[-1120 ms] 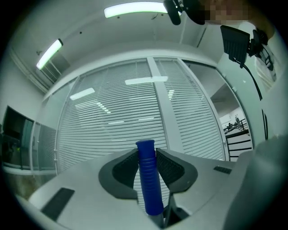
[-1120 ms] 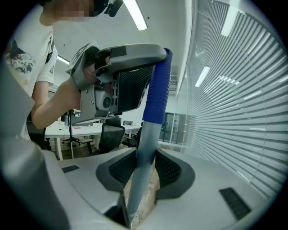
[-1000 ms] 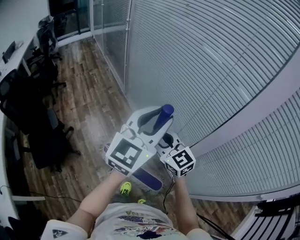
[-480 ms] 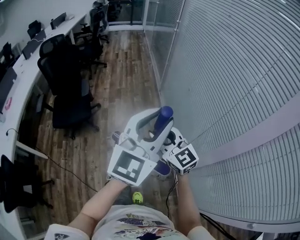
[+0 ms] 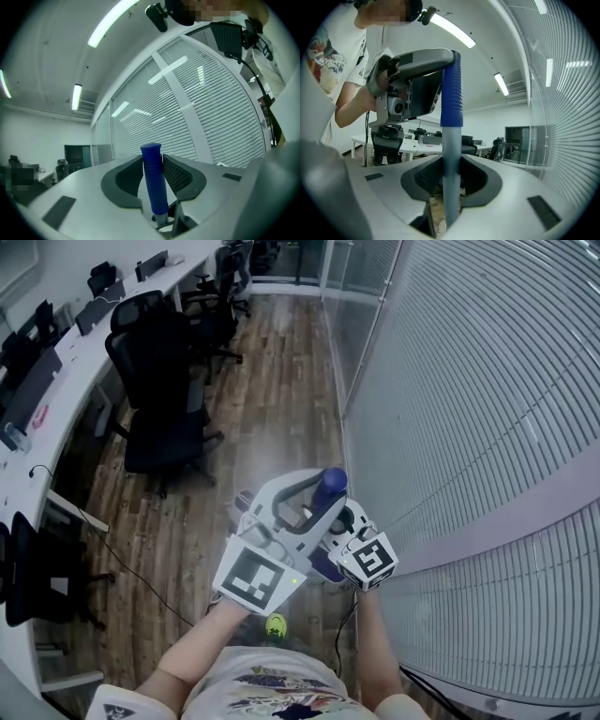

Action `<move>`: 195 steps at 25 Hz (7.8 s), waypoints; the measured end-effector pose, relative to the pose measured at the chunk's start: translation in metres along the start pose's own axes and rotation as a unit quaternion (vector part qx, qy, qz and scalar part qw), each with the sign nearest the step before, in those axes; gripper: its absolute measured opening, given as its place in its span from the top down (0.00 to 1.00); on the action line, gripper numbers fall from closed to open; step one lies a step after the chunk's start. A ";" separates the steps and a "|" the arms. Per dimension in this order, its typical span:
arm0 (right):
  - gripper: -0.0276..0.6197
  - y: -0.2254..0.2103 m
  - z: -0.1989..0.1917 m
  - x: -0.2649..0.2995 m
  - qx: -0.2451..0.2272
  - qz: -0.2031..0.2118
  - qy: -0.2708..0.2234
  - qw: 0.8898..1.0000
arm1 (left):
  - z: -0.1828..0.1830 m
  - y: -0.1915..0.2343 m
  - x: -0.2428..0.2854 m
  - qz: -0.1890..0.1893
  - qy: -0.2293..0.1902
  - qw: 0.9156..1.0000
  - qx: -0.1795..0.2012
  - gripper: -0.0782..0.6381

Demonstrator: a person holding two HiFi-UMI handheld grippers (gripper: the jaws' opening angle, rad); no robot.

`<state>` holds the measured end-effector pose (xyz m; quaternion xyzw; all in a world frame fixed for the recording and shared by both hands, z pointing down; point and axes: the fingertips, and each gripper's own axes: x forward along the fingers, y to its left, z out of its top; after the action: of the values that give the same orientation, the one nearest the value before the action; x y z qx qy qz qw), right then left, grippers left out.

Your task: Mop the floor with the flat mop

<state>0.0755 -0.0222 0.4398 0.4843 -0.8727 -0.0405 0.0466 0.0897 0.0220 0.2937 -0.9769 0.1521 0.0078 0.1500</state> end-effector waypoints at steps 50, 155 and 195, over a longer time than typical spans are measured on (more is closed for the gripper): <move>0.69 0.240 -0.114 -0.114 0.631 0.055 -0.071 0.771 | -0.032 -0.161 -0.204 -0.008 0.087 0.991 -0.101 0.78; 0.59 0.293 -0.204 -0.063 0.900 0.123 -0.064 0.414 | -0.002 -0.237 -0.272 -0.155 -0.035 0.986 -0.047 0.78; 0.72 0.350 -0.310 -0.192 0.900 0.100 0.077 0.418 | -0.067 -0.453 -0.288 -0.095 0.025 0.995 0.014 0.75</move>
<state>-0.0807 0.3175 0.7796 0.1606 -0.4460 0.8102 -0.3449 -0.0512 0.4984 0.5072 -0.9845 0.0629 -0.0334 0.1601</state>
